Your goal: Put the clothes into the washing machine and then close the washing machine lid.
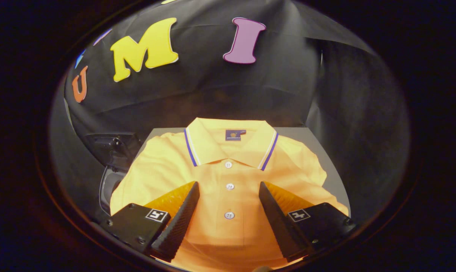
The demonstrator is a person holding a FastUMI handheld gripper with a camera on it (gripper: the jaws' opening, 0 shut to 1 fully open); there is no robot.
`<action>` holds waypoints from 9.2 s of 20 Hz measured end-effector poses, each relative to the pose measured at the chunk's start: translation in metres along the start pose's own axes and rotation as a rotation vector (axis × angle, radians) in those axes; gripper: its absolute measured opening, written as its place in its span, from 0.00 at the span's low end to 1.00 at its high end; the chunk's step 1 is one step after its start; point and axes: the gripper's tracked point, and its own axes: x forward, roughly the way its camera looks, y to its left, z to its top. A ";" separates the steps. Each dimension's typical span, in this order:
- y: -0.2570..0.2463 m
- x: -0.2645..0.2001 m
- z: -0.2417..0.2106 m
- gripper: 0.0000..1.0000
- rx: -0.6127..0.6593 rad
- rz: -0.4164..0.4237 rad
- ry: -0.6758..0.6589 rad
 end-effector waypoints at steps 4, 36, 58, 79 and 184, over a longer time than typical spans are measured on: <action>0.004 0.000 -0.002 0.95 0.013 -0.013 0.037; 0.067 -0.136 0.082 0.05 0.214 0.368 -0.107; 0.259 -0.326 0.087 0.05 0.092 0.505 -0.319; 0.414 -0.173 0.026 0.05 0.036 0.605 -0.026; 0.431 0.121 0.092 0.84 0.003 0.145 0.017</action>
